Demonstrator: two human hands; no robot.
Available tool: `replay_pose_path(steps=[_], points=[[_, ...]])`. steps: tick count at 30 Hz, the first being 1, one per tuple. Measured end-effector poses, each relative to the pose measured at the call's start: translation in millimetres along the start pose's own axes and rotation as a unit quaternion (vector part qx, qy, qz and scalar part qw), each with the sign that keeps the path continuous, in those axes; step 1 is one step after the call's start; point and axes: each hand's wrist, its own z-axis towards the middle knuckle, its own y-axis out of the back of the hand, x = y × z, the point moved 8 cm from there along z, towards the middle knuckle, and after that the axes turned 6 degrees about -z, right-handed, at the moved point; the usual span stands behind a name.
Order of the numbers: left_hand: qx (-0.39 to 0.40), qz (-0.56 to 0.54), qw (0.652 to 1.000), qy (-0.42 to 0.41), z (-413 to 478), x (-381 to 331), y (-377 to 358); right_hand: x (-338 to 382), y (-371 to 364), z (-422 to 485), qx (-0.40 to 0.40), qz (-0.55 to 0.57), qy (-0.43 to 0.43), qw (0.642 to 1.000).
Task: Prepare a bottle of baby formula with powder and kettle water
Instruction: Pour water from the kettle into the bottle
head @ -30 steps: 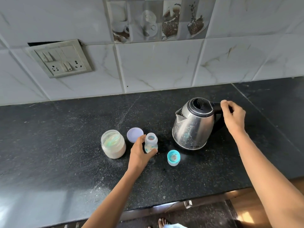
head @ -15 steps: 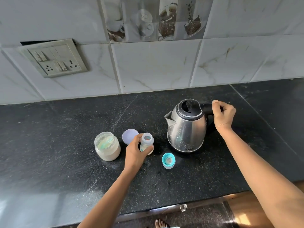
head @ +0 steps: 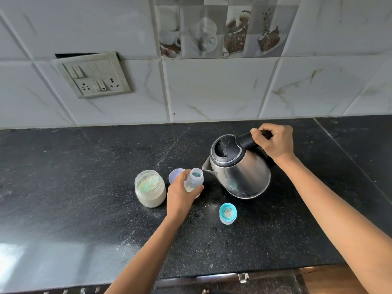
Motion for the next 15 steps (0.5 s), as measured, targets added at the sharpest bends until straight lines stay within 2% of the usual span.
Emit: replay_pose_path(steps=[4,15], points=[[-0.009,-0.001,1.000,0.001,-2.6,8.5,3.6,12.4,-7.8,5.0,0.015,-0.014,0.025,0.999],[-0.018,0.025,0.999,-0.011,-9.6,15.1,12.3,26.7,-24.3,8.7,0.054,-0.029,0.028,0.998]])
